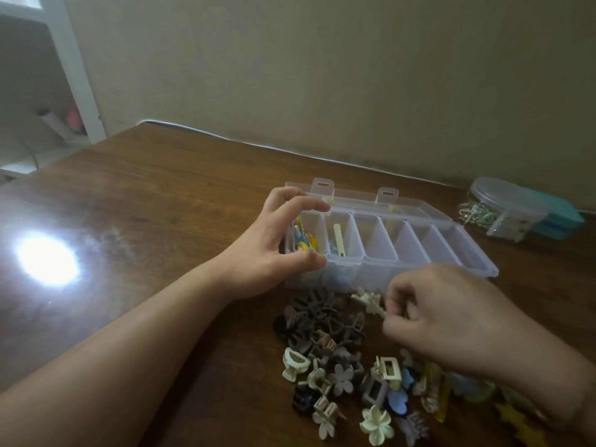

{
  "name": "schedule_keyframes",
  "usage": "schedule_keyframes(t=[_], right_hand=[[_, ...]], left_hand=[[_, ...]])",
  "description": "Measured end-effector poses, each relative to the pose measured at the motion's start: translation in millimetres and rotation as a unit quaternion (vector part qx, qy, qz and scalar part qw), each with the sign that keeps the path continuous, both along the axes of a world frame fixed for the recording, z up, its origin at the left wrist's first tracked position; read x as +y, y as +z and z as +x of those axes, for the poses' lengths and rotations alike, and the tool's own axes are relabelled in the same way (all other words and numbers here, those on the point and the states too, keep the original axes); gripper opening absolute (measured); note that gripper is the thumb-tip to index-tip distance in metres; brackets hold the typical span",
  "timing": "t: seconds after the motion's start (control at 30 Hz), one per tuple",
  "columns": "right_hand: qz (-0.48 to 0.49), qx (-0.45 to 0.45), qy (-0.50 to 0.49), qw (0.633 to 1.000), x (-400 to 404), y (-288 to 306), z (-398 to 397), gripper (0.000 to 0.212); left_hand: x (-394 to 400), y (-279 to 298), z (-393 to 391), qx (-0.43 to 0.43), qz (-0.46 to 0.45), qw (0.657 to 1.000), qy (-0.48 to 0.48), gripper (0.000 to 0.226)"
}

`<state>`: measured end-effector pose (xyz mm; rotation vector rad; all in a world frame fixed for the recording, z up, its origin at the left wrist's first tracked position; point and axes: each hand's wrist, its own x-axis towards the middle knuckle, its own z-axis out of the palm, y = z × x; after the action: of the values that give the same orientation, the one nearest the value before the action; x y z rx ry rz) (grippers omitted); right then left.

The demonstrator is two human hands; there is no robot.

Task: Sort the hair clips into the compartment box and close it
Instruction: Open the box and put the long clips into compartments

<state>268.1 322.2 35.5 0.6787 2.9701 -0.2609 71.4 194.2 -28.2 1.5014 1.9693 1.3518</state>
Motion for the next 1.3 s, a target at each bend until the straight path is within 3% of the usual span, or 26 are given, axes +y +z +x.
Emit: schedule_keyframes(t=[0.1, 0.2, 0.33, 0.5, 0.77, 0.83, 0.9, 0.97, 1.07, 1.2, 1.3], right_hand=[[-0.09, 0.129, 0.005, 0.988, 4.1, 8.2, 3.4, 0.014], [-0.175, 0.295, 0.02, 0.939, 1.7, 6.4, -7.6, 0.013], [-0.154, 0.35, -0.016, 0.924, 6.7, -3.3, -26.5, 0.01], [-0.051, 0.298, -0.02, 0.953, 6.6, -7.1, -28.4, 0.012], [-0.126, 0.302, 0.065, 0.943, 20.2, 31.8, -0.5, 0.005], [-0.143, 0.243, 0.117, 0.952, 26.3, 46.1, 20.4, 0.009], [-0.14, 0.114, 0.172, 0.968, 29.7, 44.7, 37.3, 0.015], [-0.072, -0.01, 0.219, 0.973, 31.8, 30.9, 44.7, 0.021], [0.025, -0.117, 0.222, 0.968, 30.9, 14.3, 47.0, 0.035], [0.012, -0.143, 0.189, 0.972, 24.5, 10.6, 44.3, 0.05], [0.054, -0.095, 0.198, 0.974, 26.1, 5.5, 43.4, 0.036]], left_hand=[[0.5, -0.2, 0.1, 0.0, -0.001, 1.0, 0.0, 0.067], [0.2, 0.3, -0.1, 0.001, 0.002, 1.0, -0.001, 0.067], [-0.6, 0.7, 0.6, -0.001, 0.003, 1.0, -0.003, 0.067], [0.4, -0.9, 0.2, 0.005, -0.001, 1.0, -0.003, 0.067], [1.1, -0.2, -0.2, 0.002, -0.003, 1.0, -0.003, 0.067], [0.9, -0.2, -0.9, 0.003, -0.001, 1.0, -0.003, 0.066], [0.5, -0.1, -1.1, 0.002, -0.001, 1.0, -0.001, 0.067], [0.5, 0.0, -0.4, 0.003, 0.0, 1.0, 0.0, 0.067], [0.8, 0.1, 0.6, 0.002, 0.0, 1.0, 0.001, 0.067], [0.2, 1.0, 1.5, 0.002, -0.001, 1.0, 0.007, 0.065], [-0.3, 1.5, 2.6, 0.001, 0.0, 1.0, 0.009, 0.065]])
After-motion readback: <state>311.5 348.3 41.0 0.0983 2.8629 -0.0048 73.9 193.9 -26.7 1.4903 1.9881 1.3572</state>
